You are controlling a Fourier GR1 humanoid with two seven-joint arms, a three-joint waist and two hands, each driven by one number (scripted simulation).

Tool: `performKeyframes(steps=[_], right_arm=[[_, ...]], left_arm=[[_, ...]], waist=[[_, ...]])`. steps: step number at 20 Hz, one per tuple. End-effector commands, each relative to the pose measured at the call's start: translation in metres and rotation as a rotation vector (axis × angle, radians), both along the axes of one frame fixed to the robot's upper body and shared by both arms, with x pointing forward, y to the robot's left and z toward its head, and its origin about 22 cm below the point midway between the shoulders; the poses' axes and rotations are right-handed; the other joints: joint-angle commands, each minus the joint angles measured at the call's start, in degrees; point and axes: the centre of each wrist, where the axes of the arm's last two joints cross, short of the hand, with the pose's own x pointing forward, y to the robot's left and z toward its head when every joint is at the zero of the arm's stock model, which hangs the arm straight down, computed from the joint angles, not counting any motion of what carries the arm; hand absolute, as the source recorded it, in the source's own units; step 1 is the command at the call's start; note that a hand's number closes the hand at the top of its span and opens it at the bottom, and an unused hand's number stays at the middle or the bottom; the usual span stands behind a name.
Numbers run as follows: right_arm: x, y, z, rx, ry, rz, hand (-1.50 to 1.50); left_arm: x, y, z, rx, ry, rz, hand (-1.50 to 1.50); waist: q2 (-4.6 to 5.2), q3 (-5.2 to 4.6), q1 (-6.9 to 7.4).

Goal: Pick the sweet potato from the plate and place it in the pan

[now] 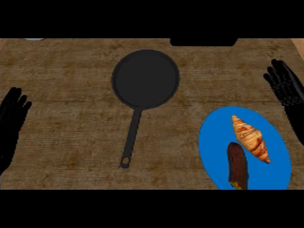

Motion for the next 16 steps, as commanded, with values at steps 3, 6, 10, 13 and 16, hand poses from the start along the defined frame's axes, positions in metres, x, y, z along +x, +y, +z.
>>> performKeyframes(steps=[3, 6, 10, 13, 16], right_arm=[[0.007, -0.018, 0.024, 0.113, -0.025, 0.144, 1.5], [0.02, -0.025, 0.037, 0.263, -0.106, 0.274, 1.5], [-0.041, -0.07, 0.01, -0.236, -0.136, 0.003, 1.5], [-0.072, -0.102, -0.017, -0.295, -0.057, -0.015, -1.5], [-0.097, -0.126, -0.002, -0.416, -0.069, -0.043, -1.5]], left_arm=[[0.02, -0.019, 0.0, -0.011, -0.014, -0.017, 0.0], [0.037, -0.024, 0.019, -0.025, -0.043, -0.037, 0.0], [0.022, -0.02, -0.004, -0.072, 0.025, 0.002, 0.0], [0.034, -0.048, 0.003, -0.106, 0.033, -0.044, 0.0], [0.036, -0.037, 0.007, -0.091, 0.026, -0.037, 0.0]], waist=[[-1.09, 0.92, -0.1], [-0.94, 0.99, -0.31], [-1.62, 0.95, -3.23], [-1.3, 0.98, -1.93], [-1.4, 0.93, -1.76]])
